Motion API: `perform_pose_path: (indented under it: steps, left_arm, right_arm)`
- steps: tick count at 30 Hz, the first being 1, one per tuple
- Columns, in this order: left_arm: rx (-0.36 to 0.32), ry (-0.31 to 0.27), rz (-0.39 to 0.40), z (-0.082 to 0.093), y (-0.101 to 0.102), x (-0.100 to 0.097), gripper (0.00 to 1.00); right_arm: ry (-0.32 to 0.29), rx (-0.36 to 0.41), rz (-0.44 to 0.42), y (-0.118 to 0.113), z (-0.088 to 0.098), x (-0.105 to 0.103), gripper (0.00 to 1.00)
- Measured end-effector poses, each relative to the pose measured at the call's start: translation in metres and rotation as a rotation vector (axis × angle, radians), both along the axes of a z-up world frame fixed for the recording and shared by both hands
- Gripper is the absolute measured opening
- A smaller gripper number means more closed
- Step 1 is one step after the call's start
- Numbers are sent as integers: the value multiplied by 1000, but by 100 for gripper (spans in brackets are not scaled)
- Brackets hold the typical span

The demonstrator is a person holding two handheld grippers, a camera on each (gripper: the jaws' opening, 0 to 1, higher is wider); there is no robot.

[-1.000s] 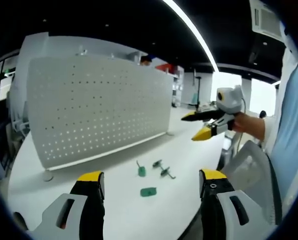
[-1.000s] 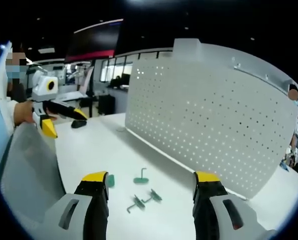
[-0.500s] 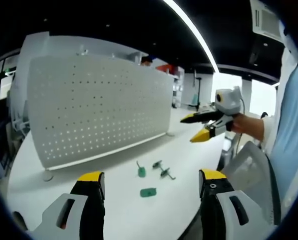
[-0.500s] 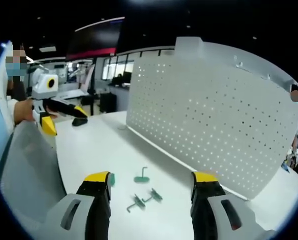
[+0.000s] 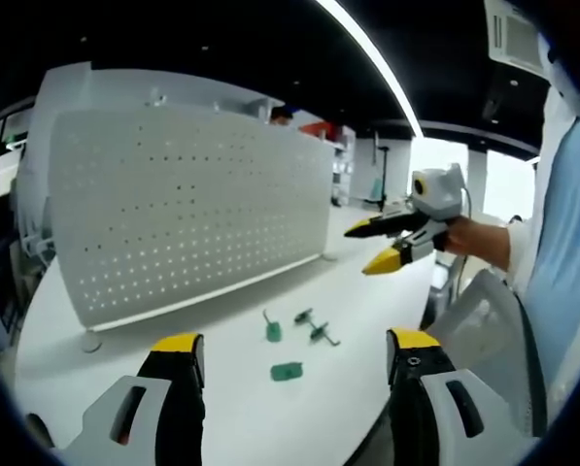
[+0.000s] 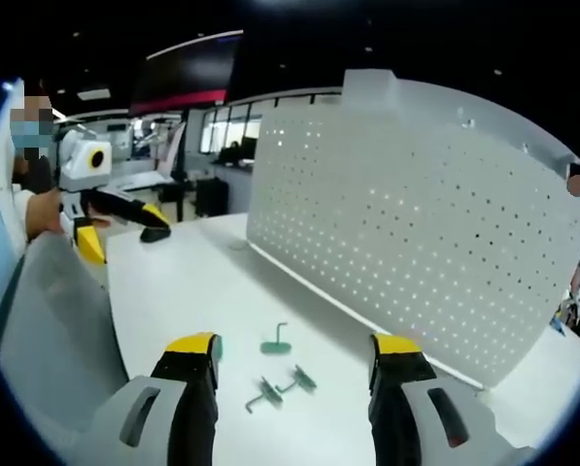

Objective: Insert the hook assembly into the mounting plate slot until the hook locks in place.

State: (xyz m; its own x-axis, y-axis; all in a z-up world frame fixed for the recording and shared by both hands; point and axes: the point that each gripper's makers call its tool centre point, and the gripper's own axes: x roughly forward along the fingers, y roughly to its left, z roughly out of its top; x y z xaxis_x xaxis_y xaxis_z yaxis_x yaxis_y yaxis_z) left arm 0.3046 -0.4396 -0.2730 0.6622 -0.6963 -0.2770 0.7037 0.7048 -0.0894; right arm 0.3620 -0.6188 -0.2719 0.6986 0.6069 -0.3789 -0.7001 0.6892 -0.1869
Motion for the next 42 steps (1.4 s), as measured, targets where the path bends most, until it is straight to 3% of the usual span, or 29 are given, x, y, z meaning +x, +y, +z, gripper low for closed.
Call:
perform_pose_path:
  steps: [17, 34, 42]
  left_arm:
    - [-1, 2, -1, 0, 0, 0, 78]
    - [5, 0, -10, -1, -2, -1, 77]
    - [8, 0, -13, -1, -2, -1, 77]
  right_arm:
    - [2, -10, 14, 2, -2, 5, 59]
    - [44, -35, 45, 6, -18, 11, 42]
    - [61, -49, 53, 7, -27, 18, 39]
